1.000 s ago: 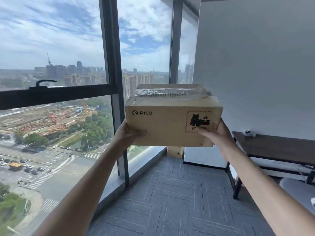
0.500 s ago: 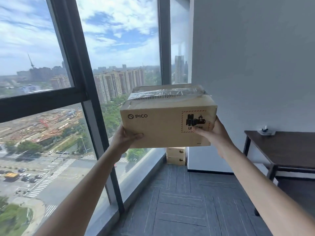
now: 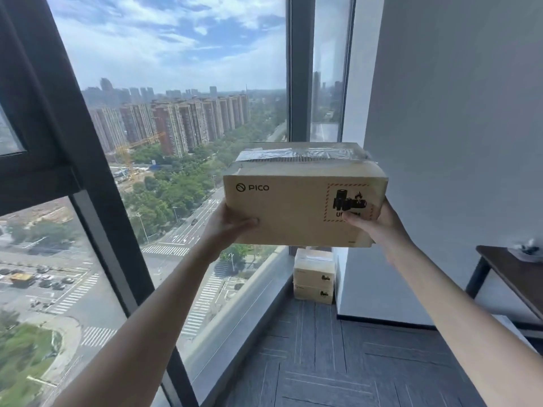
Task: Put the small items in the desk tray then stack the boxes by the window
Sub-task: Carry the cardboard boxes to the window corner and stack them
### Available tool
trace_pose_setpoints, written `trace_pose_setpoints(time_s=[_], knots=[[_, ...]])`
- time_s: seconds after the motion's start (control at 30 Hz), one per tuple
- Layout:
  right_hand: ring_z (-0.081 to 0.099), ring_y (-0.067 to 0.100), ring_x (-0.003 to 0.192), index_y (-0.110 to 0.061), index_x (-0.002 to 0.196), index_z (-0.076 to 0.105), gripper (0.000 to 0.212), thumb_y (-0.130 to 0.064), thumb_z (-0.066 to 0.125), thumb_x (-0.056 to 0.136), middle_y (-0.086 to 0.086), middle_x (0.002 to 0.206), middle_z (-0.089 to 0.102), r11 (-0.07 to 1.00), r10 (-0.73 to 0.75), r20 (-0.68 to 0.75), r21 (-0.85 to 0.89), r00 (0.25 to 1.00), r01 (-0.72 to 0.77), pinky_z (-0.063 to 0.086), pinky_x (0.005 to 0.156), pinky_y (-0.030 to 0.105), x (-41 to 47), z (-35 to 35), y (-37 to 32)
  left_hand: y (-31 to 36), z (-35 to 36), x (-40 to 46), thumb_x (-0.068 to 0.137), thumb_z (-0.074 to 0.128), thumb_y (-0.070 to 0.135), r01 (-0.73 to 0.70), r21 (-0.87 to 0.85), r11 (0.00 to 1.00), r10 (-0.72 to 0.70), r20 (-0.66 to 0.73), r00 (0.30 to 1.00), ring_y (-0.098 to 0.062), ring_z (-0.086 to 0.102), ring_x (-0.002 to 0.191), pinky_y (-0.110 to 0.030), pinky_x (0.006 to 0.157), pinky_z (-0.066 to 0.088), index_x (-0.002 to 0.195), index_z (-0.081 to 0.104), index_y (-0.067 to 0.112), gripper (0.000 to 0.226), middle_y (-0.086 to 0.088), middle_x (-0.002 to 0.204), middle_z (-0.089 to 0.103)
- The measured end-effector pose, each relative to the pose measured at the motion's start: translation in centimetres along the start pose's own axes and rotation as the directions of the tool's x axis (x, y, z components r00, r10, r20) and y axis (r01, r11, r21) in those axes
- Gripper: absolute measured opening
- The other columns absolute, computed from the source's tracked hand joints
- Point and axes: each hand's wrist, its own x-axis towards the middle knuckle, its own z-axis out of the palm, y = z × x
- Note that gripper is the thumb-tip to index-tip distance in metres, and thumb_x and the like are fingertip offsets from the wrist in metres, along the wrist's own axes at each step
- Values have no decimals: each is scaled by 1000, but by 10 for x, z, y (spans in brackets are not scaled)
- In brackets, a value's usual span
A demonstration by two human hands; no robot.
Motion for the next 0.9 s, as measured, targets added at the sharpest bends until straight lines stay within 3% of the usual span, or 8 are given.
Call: trace_pose_setpoints(time_s=[0.1,0.27,0.37,0.47,0.7,0.9], knots=[[65,13,115,-39,122,56,61,-25,90,73,-13,120,71,1000,26,-30,-5,999,-26,47,108,47,79,25,31,-38,-1,95,77,83,2,-3,-18,1000,3,12,1000,-20,67,99,-19,70,55,128,54,8,59,-4,111,69],[65,13,114,-34,124,55,60,-23,88,76,-12,120,70,996,63,-66,-58,996,-67,48,107,47,194,59,67,-84,7,236,80,81,2,45,-45,998,-39,109,993,-15,64,92,-13,63,54,123,52,13,53,6,101,65],[65,11,116,-36,128,55,67,-35,90,70,-16,121,70,990,98,-83,-92,992,-106,48,107,46,252,70,94,-112,15,302,81,81,6,86,-31,996,-82,125,989,-10,63,88,-8,57,51,120,52,17,50,6,100,64],[64,9,117,-39,128,54,74,-45,89,64,-18,122,69,986,124,-101,-100,987,-134,48,107,45,310,77,124,-142,29,366,80,82,9,108,-19,994,-104,156,982,-16,64,94,-14,62,55,121,52,20,51,3,105,66],[66,8,112,-49,110,57,53,-30,89,73,-21,113,71,979,186,-80,-64,979,-192,50,105,46,455,74,217,-213,88,512,78,84,9,147,8,989,-146,167,975,-24,65,107,-27,77,57,129,54,14,59,-8,120,66],[65,5,111,-38,128,54,65,-29,89,74,-18,114,72,960,280,-52,-1,959,-281,48,105,37,581,52,313,-276,164,635,75,88,20,231,62,971,-238,154,959,-21,66,108,-40,88,58,126,56,20,60,-2,116,69]])
